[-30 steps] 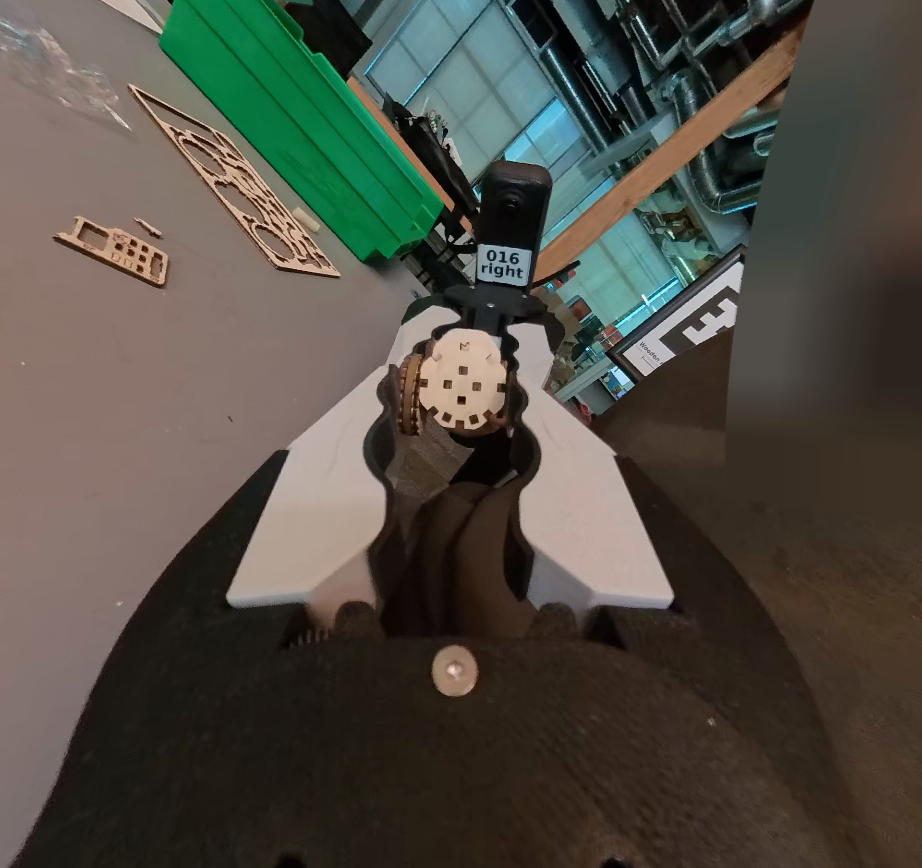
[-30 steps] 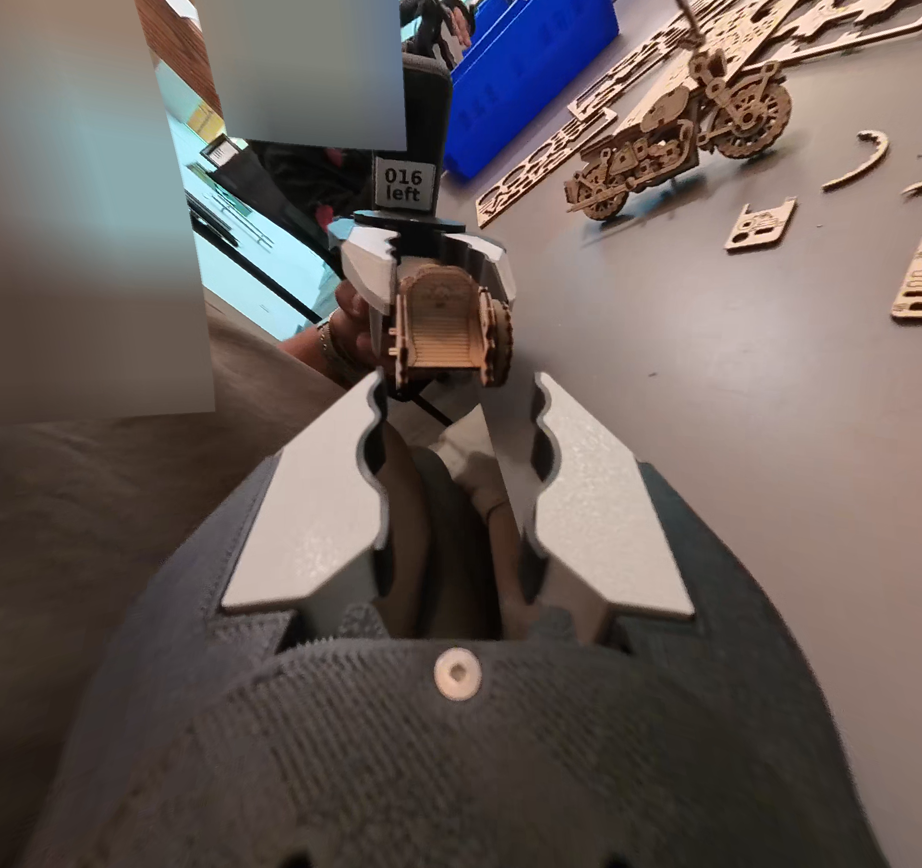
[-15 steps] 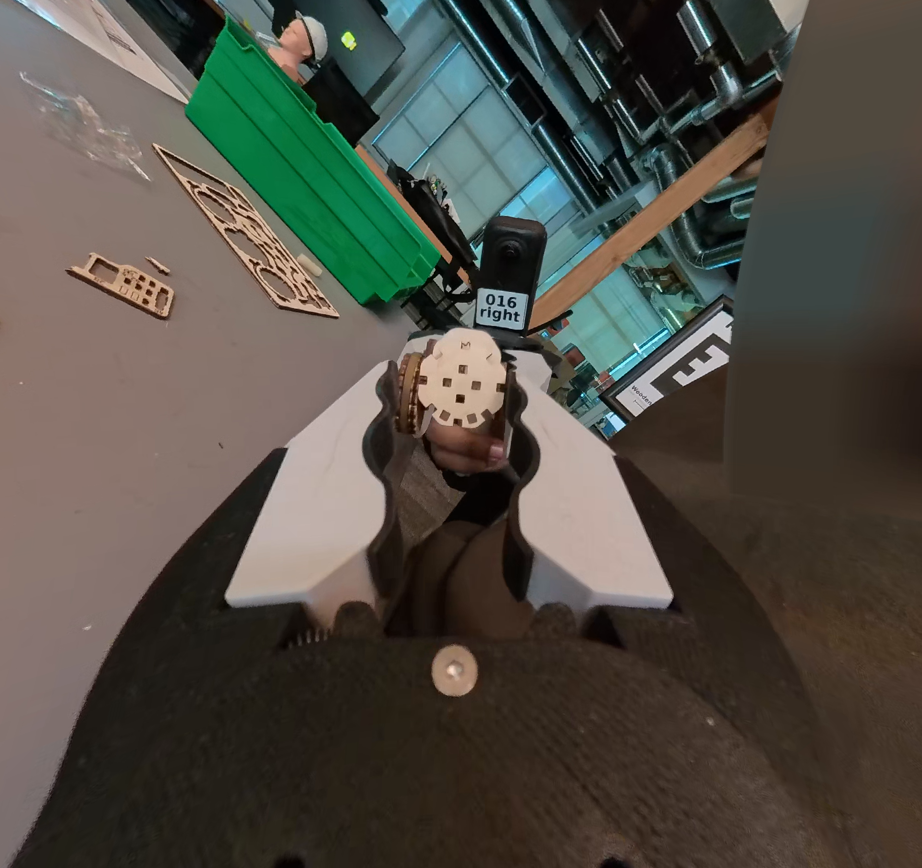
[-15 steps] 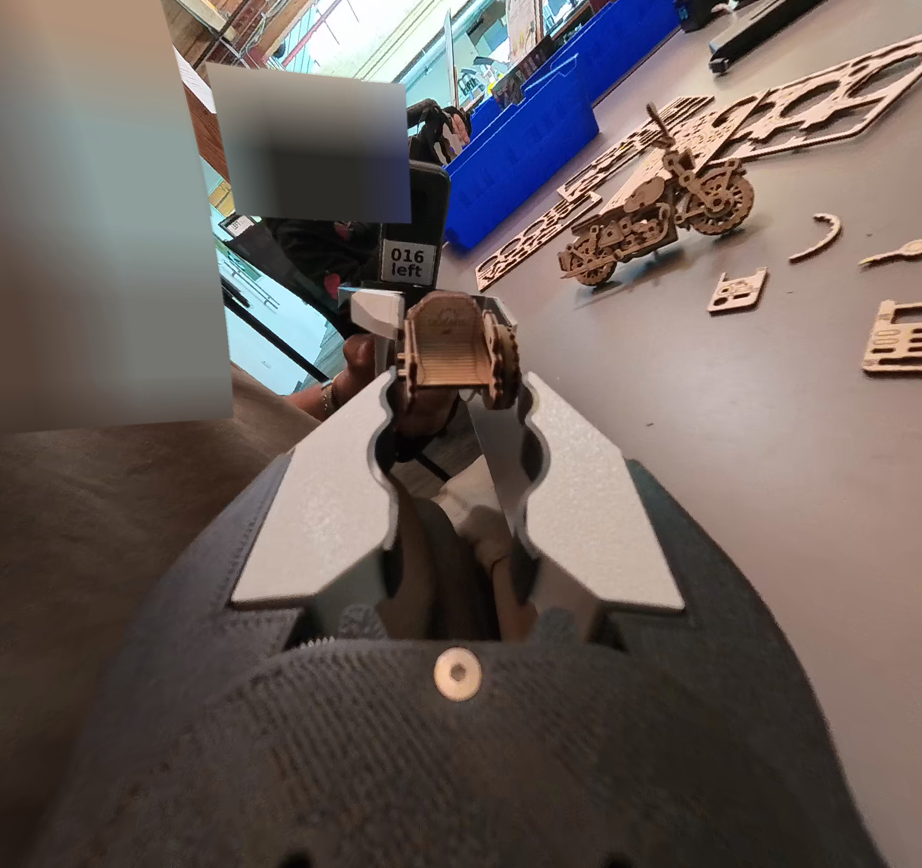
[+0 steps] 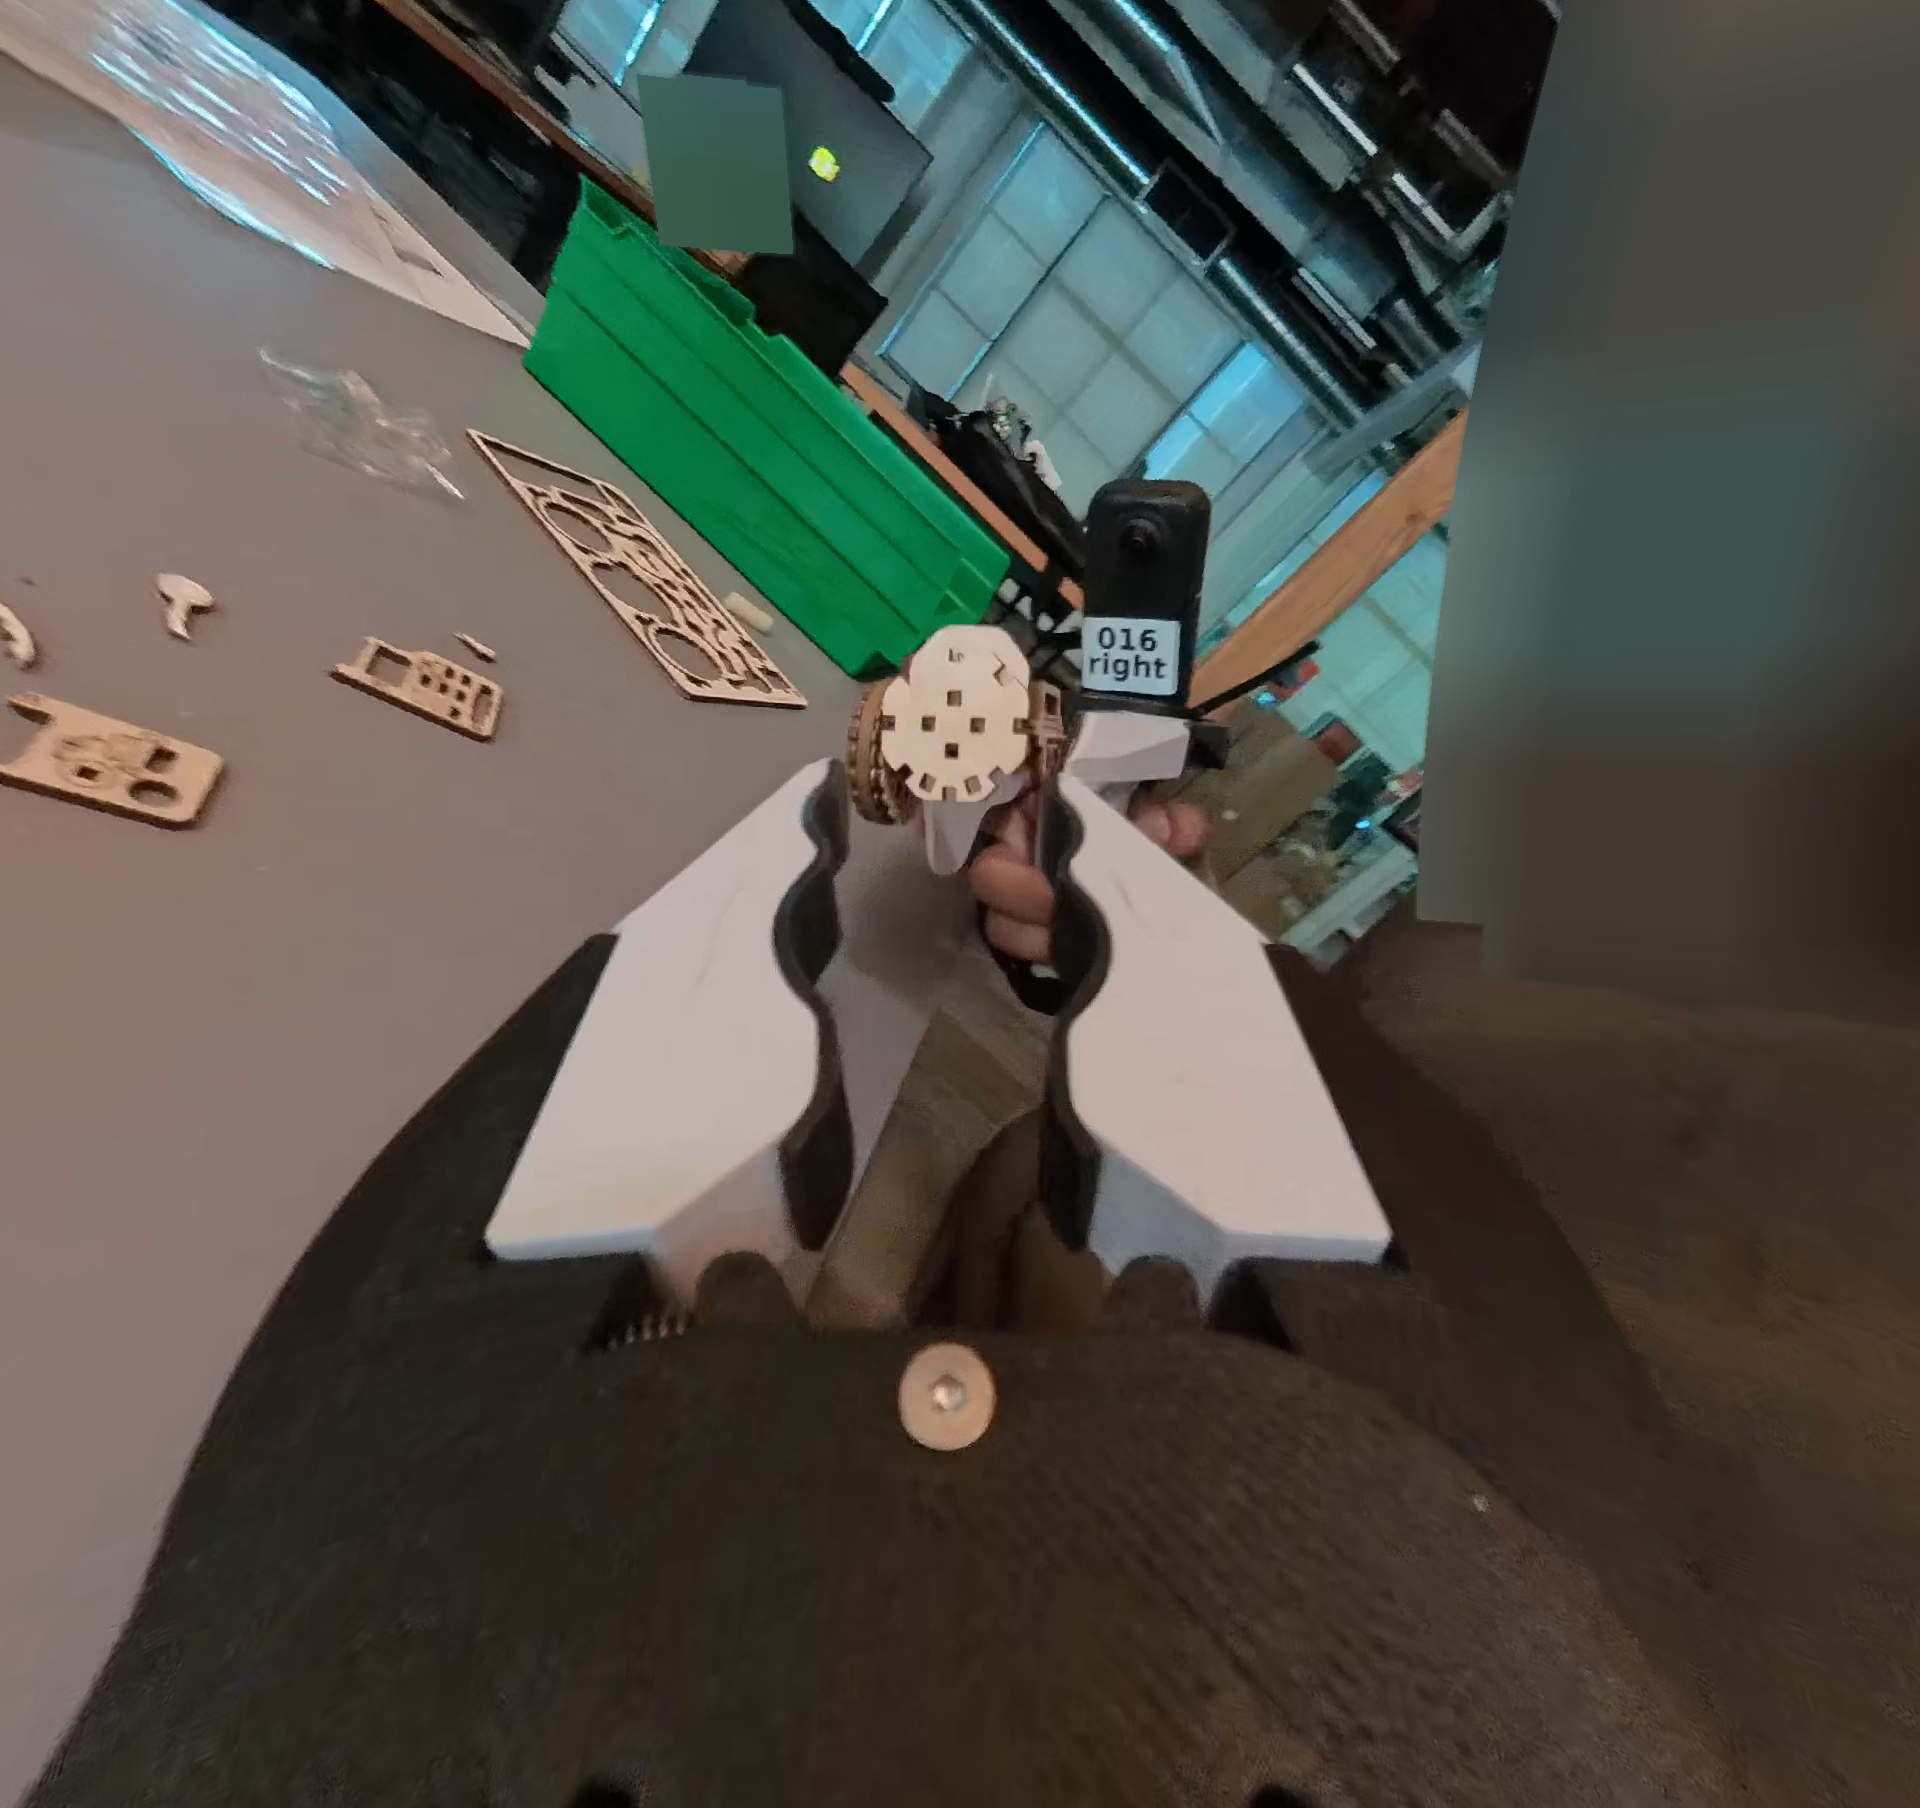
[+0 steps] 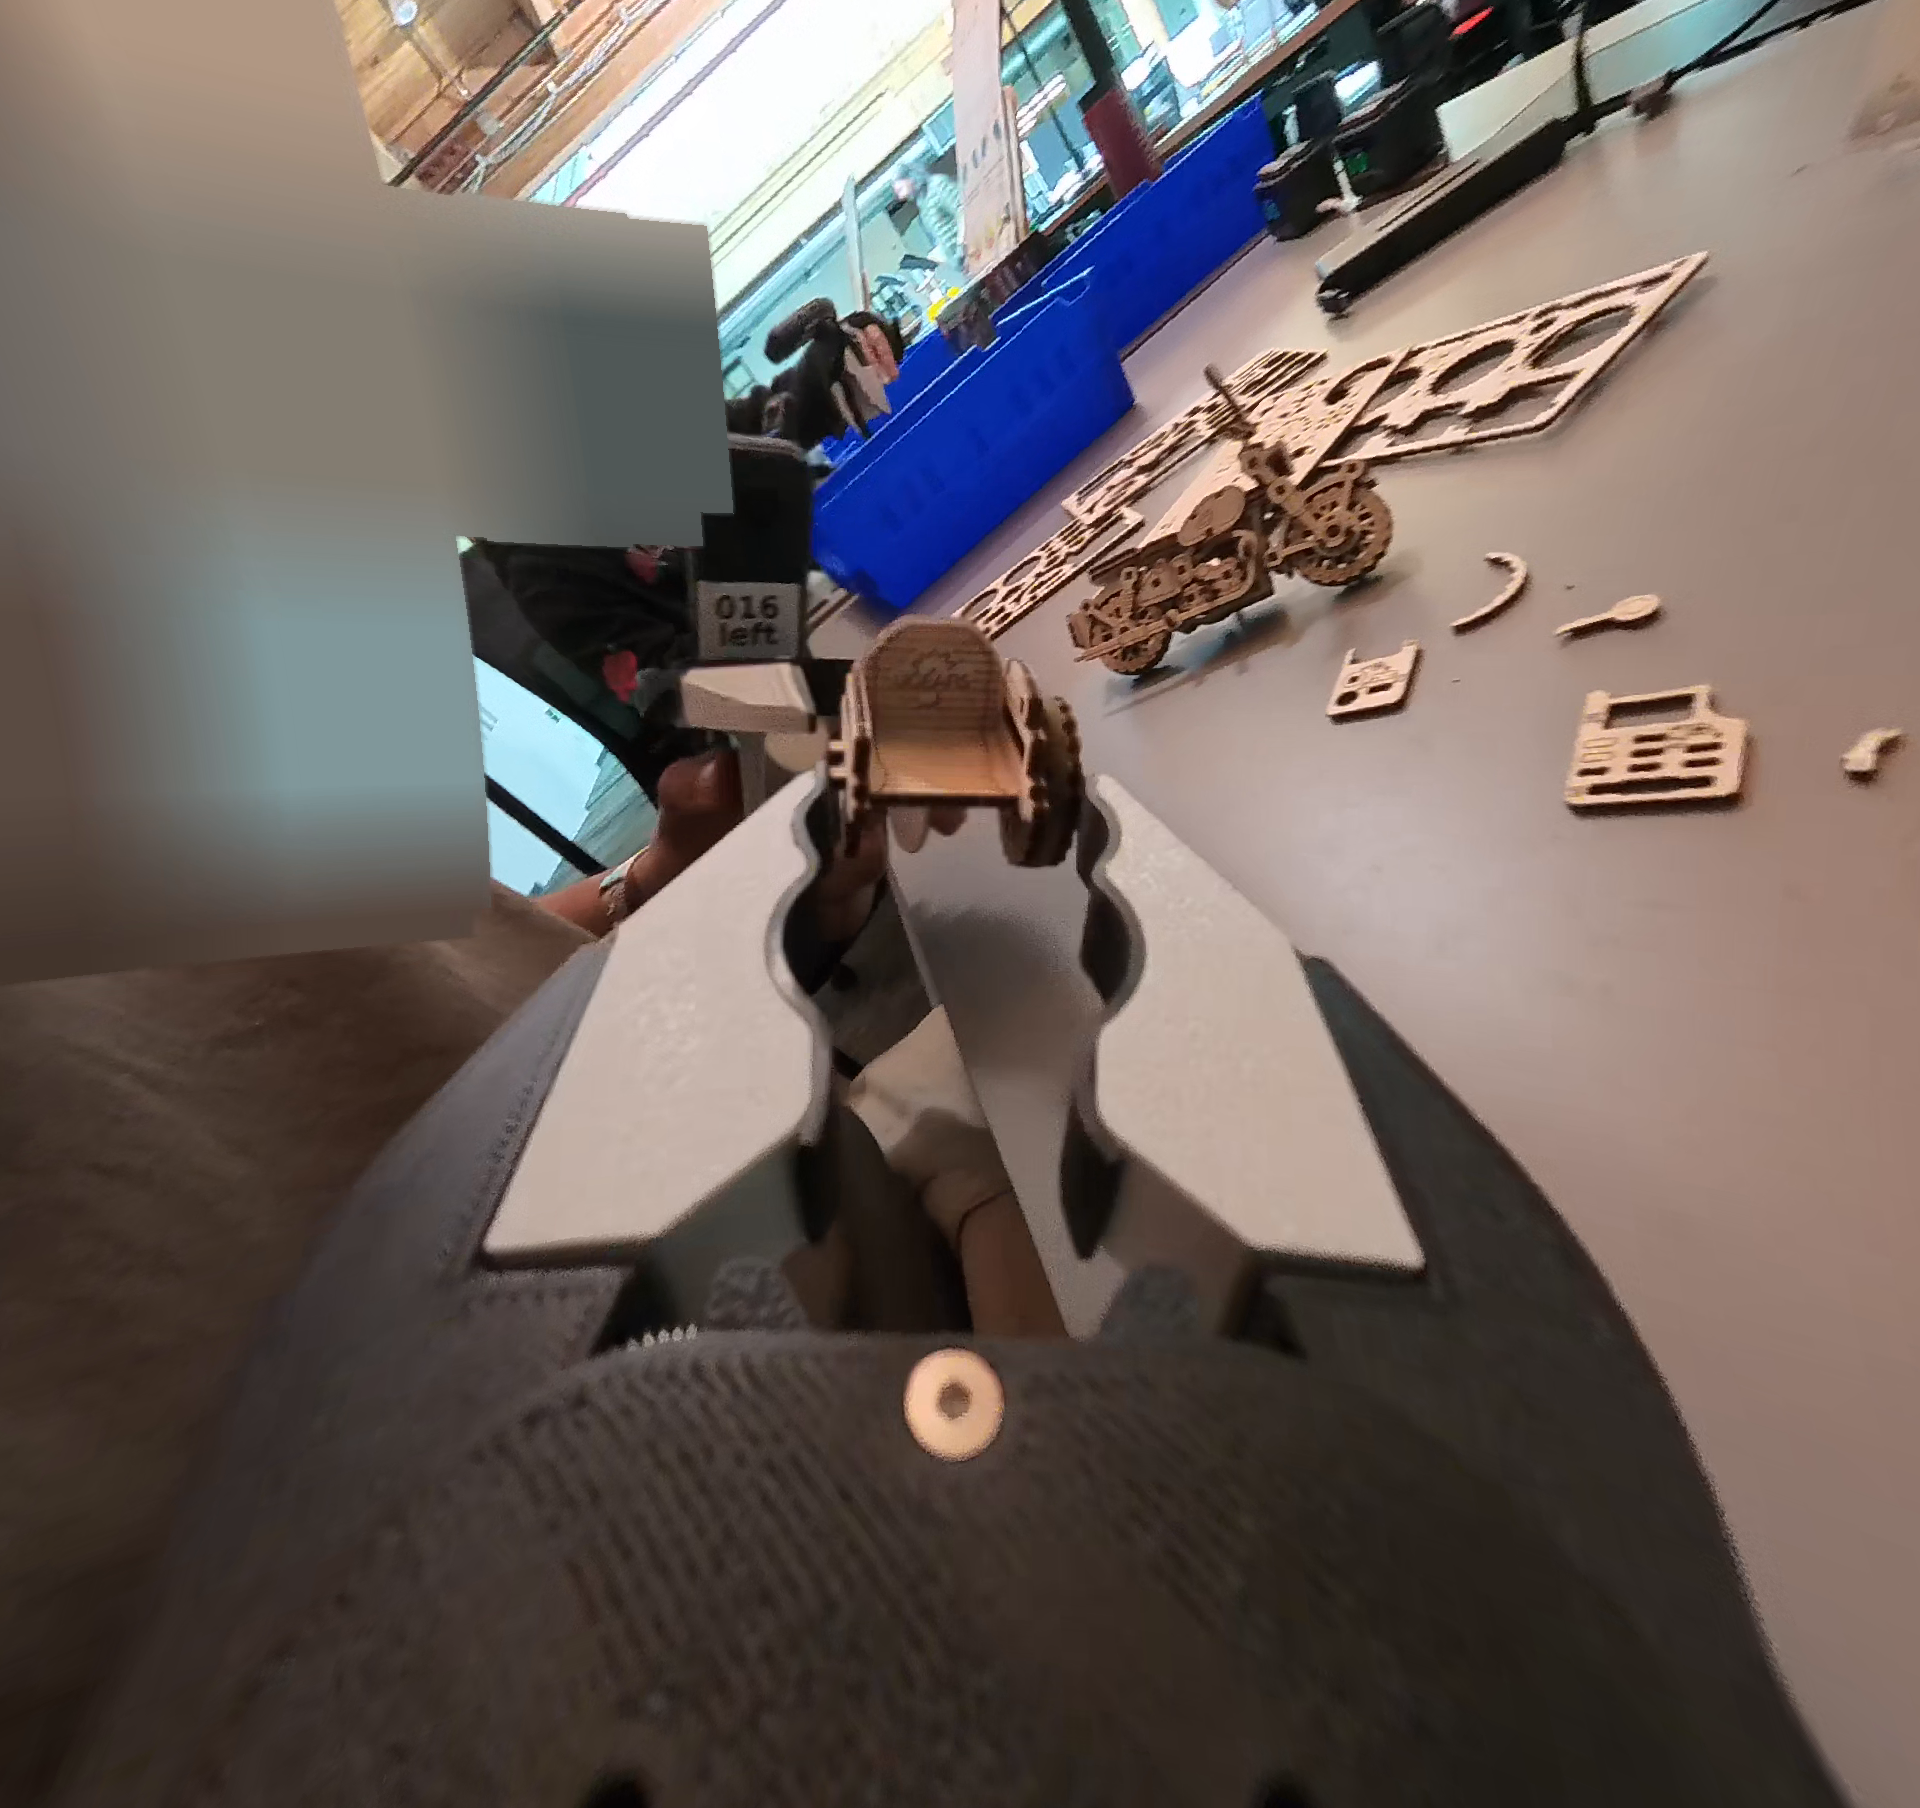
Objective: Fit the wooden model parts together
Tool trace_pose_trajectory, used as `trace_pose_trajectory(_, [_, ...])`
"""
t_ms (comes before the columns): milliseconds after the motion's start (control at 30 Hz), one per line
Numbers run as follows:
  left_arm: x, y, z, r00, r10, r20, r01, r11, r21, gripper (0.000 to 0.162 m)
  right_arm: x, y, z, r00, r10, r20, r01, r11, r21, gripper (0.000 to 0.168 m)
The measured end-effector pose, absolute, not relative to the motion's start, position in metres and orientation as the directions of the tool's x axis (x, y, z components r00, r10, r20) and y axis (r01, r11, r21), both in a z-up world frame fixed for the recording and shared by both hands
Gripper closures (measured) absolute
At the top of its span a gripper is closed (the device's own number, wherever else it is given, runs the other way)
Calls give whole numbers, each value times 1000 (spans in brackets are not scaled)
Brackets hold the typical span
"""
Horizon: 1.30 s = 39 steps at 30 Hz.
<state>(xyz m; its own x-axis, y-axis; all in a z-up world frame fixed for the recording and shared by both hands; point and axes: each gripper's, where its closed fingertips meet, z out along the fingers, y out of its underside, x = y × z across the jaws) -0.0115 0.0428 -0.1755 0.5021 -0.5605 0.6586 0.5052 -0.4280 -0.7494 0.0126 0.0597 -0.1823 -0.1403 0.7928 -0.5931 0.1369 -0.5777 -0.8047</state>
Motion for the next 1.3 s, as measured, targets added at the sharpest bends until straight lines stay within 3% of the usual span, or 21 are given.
trace_pose_trajectory(133, [-9, 44, -179, 592, -553, 586, 438, -390, -810, 162, 11, 60, -186, -119, 807, -578, 154, -560, -814, 124])
trace_pose_trajectory(600, [-6, 44, -183, 620, -543, 566, 404, -398, -824, 162, 6, 54, -194, -120, 785, -608, 193, -582, -790, 123])
trace_pose_trajectory(1300, [-8, 43, -178, 503, -538, 677, 497, -461, -735, 162, 6, 55, -200, -103, 785, -611, 226, -580, -783, 124])
